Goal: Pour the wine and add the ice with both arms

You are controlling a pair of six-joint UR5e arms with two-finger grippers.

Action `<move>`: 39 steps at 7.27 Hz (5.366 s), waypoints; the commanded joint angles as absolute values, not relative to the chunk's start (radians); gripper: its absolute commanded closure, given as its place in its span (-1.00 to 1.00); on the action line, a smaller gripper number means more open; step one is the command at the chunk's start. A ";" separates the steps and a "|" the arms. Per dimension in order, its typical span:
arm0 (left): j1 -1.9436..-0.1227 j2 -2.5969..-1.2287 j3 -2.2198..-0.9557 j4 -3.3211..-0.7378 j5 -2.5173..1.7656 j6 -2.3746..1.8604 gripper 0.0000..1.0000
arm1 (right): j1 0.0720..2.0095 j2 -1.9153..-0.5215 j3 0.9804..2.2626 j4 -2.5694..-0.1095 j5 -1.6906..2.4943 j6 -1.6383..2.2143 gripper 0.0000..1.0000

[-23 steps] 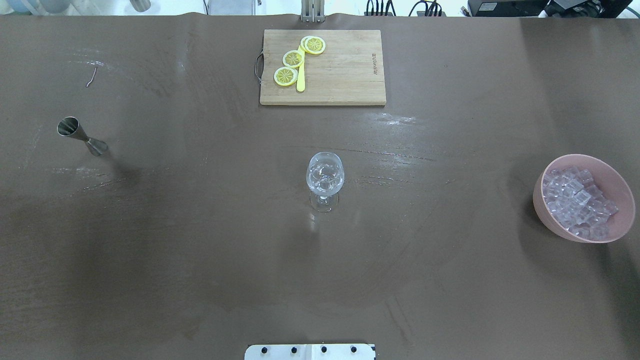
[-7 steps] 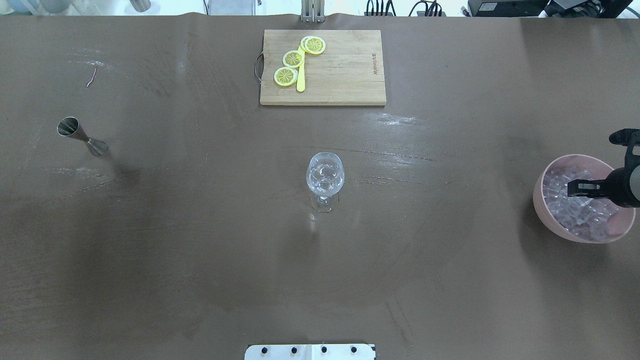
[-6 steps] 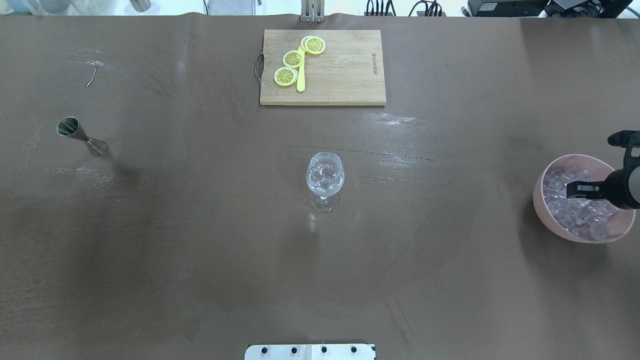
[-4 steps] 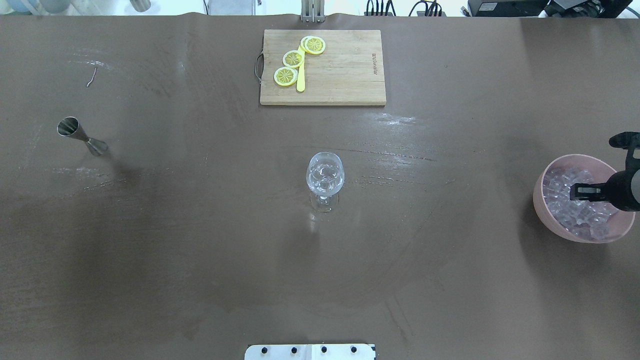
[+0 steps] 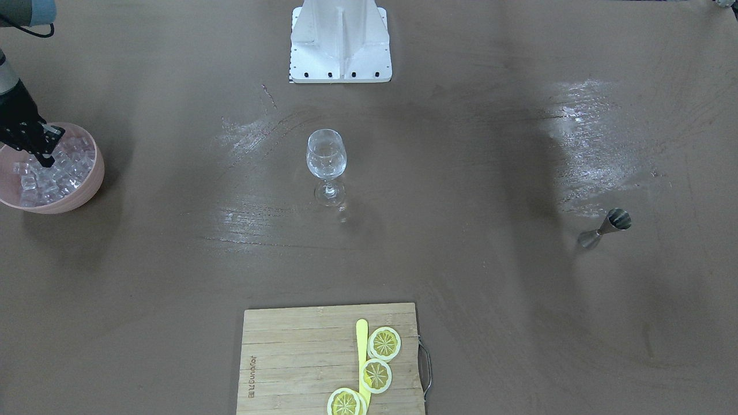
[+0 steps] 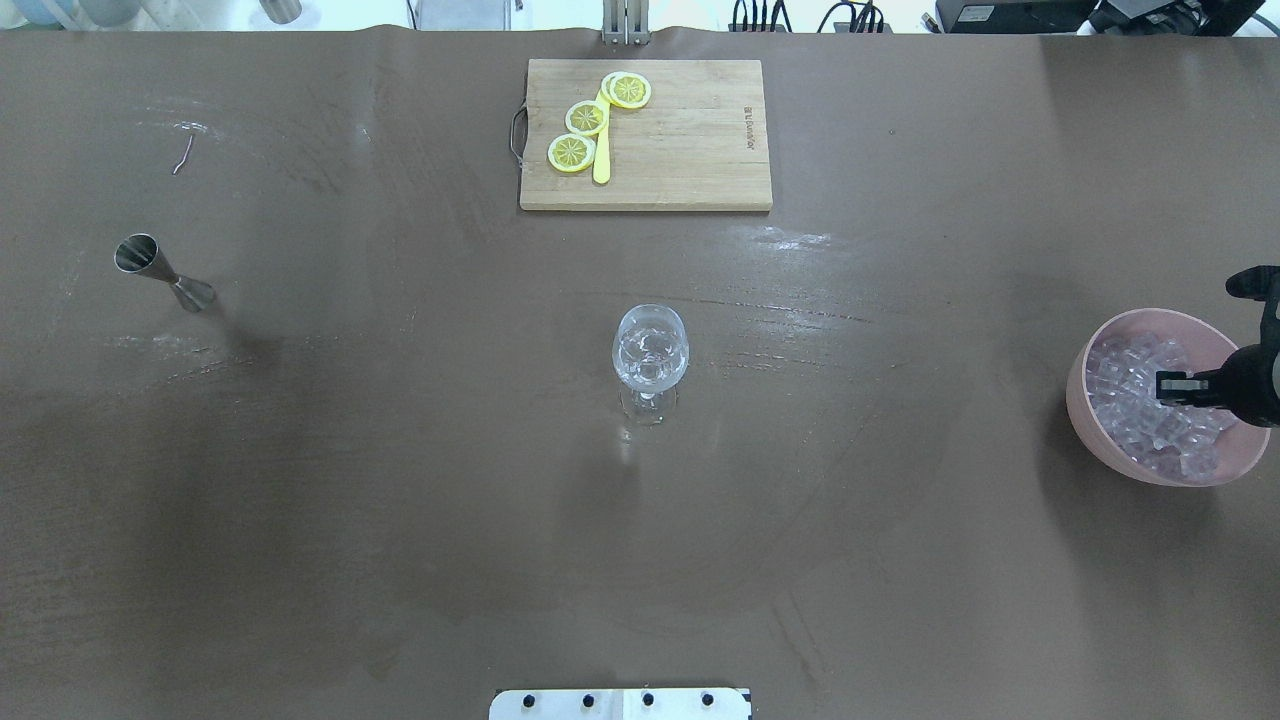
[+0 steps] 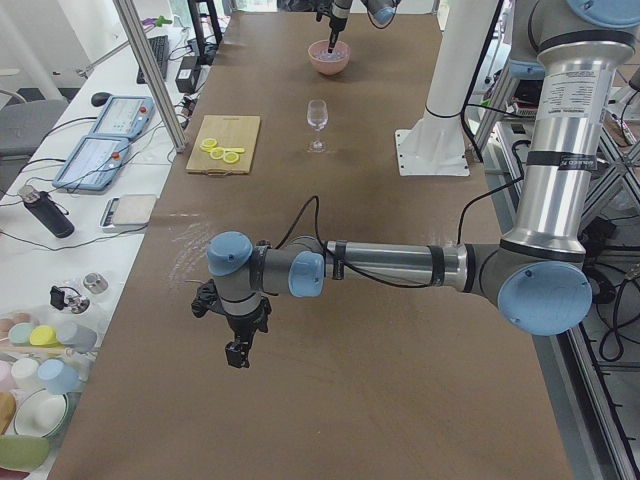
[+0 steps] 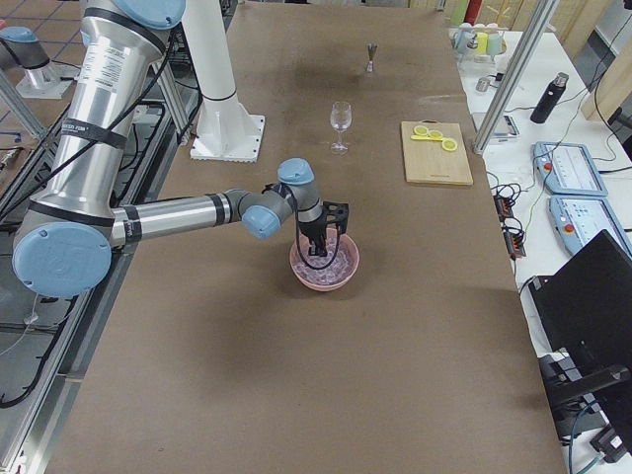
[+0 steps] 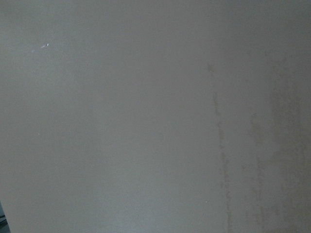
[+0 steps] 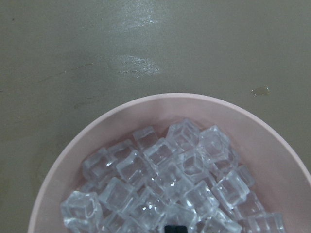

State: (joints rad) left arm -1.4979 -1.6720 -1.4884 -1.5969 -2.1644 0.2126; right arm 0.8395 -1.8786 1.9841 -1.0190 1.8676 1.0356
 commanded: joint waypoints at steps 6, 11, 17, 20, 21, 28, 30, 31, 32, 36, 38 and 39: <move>-1.497 -1.671 -1.489 -1.598 -2.166 0.213 -0.96 | 0.838 -1.876 1.977 -1.026 1.861 1.037 -0.43; -1.497 -1.671 -1.491 -1.598 -2.164 0.213 -0.96 | 0.833 -1.870 1.945 -1.023 1.858 1.038 -0.10; -1.497 -1.667 -1.489 -1.598 -2.166 0.213 -0.96 | 0.827 -1.856 1.971 -1.019 1.859 1.026 1.00; -1.497 -1.666 -1.488 -1.598 -2.166 0.213 -0.96 | 0.831 -1.783 2.023 -1.026 1.858 1.005 1.00; -1.496 -1.666 -1.488 -1.598 -2.164 0.213 -0.96 | 0.830 -1.708 2.023 -1.029 1.859 1.002 1.00; -1.494 -1.670 -1.491 -1.598 -2.166 0.213 -0.96 | 0.680 -1.010 2.017 -1.713 1.796 1.138 1.00; -1.493 -1.672 -1.490 -1.598 -2.166 0.213 -0.96 | 0.641 -0.909 2.020 -1.817 1.795 1.186 1.00; -1.493 -1.672 -1.489 -1.598 -2.166 0.213 -0.96 | 0.621 -0.866 2.019 -1.875 1.793 1.195 1.00; -1.493 -1.672 -1.489 -1.598 -2.166 0.213 -0.96 | 0.614 -0.835 2.020 -1.900 1.793 1.210 1.00; -1.491 -1.674 -1.483 -1.598 -2.166 0.213 -0.96 | 0.554 -0.744 2.013 -2.023 1.747 1.232 1.00; -1.491 -1.674 -1.483 -1.598 -2.166 0.213 -0.96 | 0.520 -0.724 1.987 -2.059 1.712 1.232 1.00; -1.491 -1.674 -1.483 -1.598 -2.166 0.213 -0.96 | 0.508 -0.707 1.967 -2.059 1.704 1.232 1.00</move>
State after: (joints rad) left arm -1.4910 -1.6735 -1.4832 -1.5984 -2.1660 0.2132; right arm 0.5248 -0.7253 1.9882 -2.0514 1.7170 1.2317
